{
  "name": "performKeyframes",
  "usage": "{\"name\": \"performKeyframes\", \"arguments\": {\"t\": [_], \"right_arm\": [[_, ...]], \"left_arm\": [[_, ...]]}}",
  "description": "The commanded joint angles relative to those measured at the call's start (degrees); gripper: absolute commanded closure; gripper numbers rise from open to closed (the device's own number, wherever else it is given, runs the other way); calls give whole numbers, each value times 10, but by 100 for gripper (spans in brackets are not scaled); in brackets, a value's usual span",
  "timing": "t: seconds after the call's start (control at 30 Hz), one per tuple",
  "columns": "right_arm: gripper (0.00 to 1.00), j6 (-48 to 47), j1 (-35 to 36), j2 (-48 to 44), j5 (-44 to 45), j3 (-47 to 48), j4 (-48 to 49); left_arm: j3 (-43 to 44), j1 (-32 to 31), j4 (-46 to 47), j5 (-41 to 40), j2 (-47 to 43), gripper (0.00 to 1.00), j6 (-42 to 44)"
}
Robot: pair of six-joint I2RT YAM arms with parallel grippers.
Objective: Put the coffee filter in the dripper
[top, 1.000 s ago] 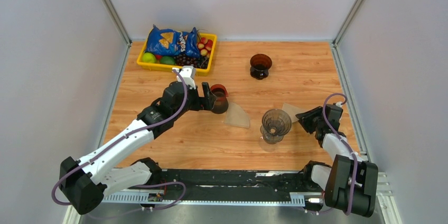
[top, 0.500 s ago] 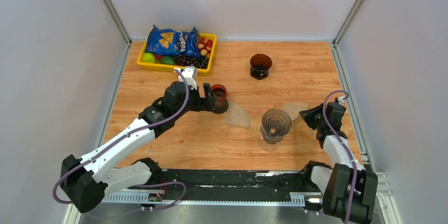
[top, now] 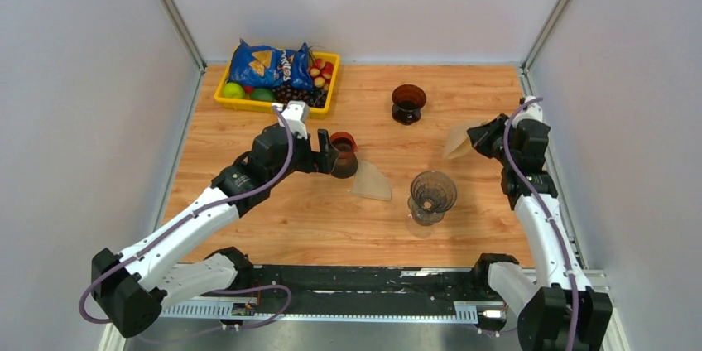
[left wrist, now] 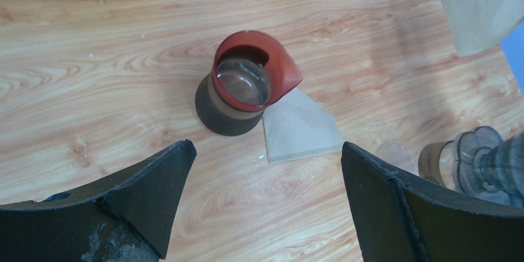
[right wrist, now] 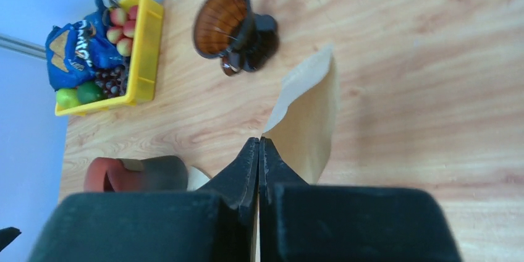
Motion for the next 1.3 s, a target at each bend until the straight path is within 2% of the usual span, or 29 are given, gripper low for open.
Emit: {"name": "performKeyframes", "arguments": {"t": [0.0, 0.13, 0.43, 0.53, 0.57, 0.63, 0.83, 1.1, 1.27], "right_arm": [[100, -50, 59, 2, 92, 109, -65], [100, -26, 149, 27, 145, 177, -75], [100, 62, 345, 98, 301, 278, -92], [100, 97, 388, 138, 319, 299, -93], [100, 109, 398, 150, 322, 305, -93], [100, 128, 417, 170, 330, 317, -96], [100, 154, 453, 201, 338, 330, -97], [100, 168, 455, 206, 313, 341, -98], [100, 173, 456, 209, 298, 342, -98]], "left_arm": [[55, 1, 9, 23, -11, 0, 45], [107, 1, 12, 19, 5, 0, 57], [192, -8, 80, 119, 106, 0, 92], [205, -39, 101, 70, 142, 0, 114], [209, -59, 105, 15, 160, 0, 118], [212, -78, 121, -28, 185, 0, 134], [190, -83, 182, -35, 216, 0, 109], [131, -84, 263, -28, 216, 0, 103], [127, -85, 285, -39, 227, 7, 77]]}}
